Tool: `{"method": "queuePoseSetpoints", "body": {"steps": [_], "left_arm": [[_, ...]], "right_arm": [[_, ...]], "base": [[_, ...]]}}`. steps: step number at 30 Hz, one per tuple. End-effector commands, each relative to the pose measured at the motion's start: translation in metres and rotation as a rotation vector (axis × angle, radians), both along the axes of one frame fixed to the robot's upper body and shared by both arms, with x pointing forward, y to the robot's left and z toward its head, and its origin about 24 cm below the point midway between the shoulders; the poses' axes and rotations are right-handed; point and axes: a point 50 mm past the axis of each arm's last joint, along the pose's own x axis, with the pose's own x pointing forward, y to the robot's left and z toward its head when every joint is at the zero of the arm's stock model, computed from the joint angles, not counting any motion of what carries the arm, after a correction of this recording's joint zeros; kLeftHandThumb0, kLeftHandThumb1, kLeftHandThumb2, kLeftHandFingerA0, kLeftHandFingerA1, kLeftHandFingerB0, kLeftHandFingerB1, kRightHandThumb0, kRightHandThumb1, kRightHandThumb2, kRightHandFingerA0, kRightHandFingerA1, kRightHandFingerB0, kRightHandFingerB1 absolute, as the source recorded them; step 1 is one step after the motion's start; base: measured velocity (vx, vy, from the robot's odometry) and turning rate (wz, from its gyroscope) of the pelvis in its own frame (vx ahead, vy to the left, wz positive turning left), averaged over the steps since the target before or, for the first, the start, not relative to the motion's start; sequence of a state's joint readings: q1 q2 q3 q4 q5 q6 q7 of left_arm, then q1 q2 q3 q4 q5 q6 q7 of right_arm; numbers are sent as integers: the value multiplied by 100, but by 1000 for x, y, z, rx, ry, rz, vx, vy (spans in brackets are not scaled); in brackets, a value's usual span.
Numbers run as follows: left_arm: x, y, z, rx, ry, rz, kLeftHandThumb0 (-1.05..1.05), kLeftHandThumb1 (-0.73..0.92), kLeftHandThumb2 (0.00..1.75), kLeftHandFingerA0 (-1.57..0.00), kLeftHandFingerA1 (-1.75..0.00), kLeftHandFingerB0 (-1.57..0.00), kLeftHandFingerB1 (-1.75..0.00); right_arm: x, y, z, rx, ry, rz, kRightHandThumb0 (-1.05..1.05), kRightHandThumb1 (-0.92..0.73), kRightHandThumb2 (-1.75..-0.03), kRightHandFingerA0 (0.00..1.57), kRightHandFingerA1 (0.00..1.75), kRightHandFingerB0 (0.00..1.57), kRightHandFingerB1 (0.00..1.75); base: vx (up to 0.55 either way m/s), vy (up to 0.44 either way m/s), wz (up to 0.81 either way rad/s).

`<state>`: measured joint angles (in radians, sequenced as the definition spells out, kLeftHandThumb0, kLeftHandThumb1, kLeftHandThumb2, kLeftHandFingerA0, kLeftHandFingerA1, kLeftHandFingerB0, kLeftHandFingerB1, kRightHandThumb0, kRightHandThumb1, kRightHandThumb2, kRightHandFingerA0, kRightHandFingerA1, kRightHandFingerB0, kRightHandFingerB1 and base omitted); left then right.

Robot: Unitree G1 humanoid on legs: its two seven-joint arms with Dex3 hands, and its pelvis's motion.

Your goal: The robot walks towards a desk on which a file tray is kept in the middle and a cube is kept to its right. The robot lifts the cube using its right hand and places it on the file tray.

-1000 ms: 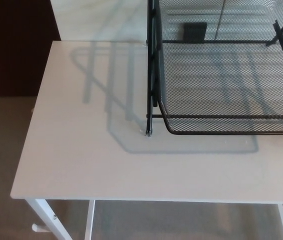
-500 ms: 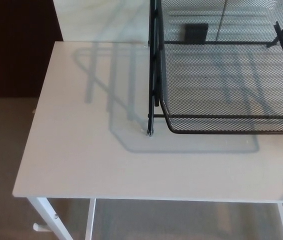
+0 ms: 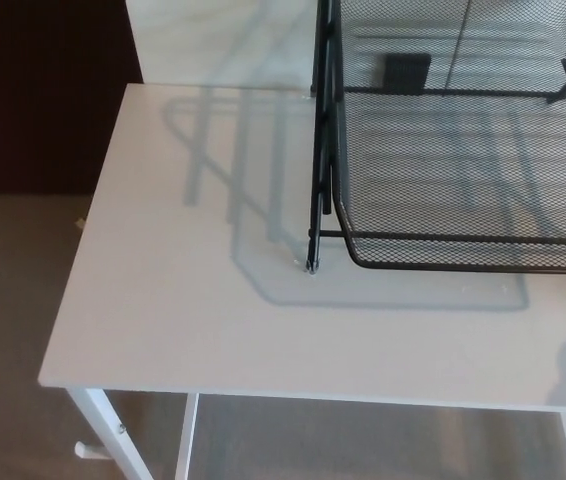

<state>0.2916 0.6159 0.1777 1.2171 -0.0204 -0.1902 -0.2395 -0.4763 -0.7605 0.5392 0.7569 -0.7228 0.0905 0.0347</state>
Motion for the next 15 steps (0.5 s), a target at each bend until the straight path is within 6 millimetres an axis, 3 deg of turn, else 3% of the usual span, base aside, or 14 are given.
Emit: {"method": "queuePoseSetpoints", "body": {"steps": [1,3,5,6,9,10,14,15], "left_arm": [[2,4,6,20,3,-54,-101,84,80,-44,-103,-24,-86],[0,5,6,27,10,-47,-103,85,79,-47,-103,-23,-86],[-1,5,6,29,12,-45,-103,86,78,-48,-101,-24,-84],[-1,5,6,29,9,-45,-103,86,78,-48,-101,-24,-85],[-2,6,7,28,9,-40,-102,86,78,-47,-100,-24,-84],[-1,6,7,30,10,-43,-102,87,79,-45,-101,-24,-84],[-1,7,7,43,23,-48,-103,89,79,-49,-95,-29,-81],[0,7,7,48,20,-48,-94,67,128,-63,-95,-25,-73]], "right_arm": [[-52,-14,-49,-62,129,24,-27,-69,-57,64,162,55,123],[-55,-13,-49,12,91,22,-23,-70,-60,66,160,58,140],[-58,-13,-48,120,3,10,-21,-75,-61,69,160,61,140],[-57,-17,-40,205,-38,-26,-14,-84,-60,66,167,53,146],[-57,-18,-34,257,-147,-36,-13,-81,-63,75,163,64,144],[-58,-19,-31,297,-188,-19,-5,-80,-70,84,159,76,131],[-56,-25,-12,375,-304,5,-10,-81,-74,83,168,69,139],[-54,-29,0,378,-382,18,-19,-74,-82,78,165,67,140]], "base": [[0,0,0],[0,0,0],[0,0,0],[0,0,0],[0,0,0],[0,0,0],[0,0,0],[0,0,0]]}}
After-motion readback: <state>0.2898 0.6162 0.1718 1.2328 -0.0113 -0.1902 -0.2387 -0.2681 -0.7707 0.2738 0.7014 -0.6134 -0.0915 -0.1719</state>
